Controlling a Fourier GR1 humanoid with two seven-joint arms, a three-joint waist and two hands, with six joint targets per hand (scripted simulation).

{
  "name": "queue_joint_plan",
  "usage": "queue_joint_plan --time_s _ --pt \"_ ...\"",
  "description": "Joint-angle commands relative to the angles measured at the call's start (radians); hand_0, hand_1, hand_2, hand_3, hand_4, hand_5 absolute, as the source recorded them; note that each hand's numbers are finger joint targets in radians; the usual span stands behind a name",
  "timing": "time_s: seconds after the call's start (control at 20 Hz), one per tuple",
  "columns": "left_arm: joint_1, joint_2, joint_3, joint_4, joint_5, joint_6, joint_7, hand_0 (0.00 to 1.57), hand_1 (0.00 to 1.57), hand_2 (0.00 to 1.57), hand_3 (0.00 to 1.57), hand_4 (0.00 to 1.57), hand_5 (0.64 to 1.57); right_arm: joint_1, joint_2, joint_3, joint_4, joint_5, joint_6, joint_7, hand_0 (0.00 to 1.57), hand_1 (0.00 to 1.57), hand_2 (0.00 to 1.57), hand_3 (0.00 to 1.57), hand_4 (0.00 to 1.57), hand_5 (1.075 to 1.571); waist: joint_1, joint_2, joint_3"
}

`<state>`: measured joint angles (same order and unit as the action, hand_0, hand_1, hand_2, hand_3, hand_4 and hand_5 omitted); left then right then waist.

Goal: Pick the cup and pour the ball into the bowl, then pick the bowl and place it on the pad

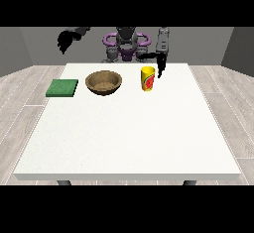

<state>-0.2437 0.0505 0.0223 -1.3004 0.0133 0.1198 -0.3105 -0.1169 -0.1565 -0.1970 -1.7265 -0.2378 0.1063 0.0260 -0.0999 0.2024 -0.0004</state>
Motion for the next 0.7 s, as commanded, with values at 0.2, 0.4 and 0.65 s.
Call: queue_joint_plan --time_s 0.2,0.4,0.65 --pt "-0.145 -0.008 0.069 0.317 0.006 -0.008 -0.153 0.00 0.00 0.00 0.00 0.17 1.422 -0.042 -0.033 -0.040 0.112 -0.016 0.044 -0.059 0.00 0.00 0.00 0.00 0.67 1.562 -0.013 -0.006 0.0001" --pt "-0.180 -0.015 0.110 0.444 0.014 0.007 -0.266 0.00 0.00 0.00 0.00 0.18 1.423 -0.035 -0.052 -0.046 0.094 -0.035 0.069 -0.046 0.00 0.00 0.00 0.00 0.68 1.564 -0.049 0.017 -0.0002" --pt "-0.237 0.024 0.156 0.571 0.036 -0.025 -0.331 0.00 0.00 0.00 0.00 0.89 1.555 -0.070 -0.076 -0.063 0.126 -0.047 0.080 -0.032 0.00 0.00 0.00 0.00 0.67 1.566 -0.030 0.022 -0.0002"
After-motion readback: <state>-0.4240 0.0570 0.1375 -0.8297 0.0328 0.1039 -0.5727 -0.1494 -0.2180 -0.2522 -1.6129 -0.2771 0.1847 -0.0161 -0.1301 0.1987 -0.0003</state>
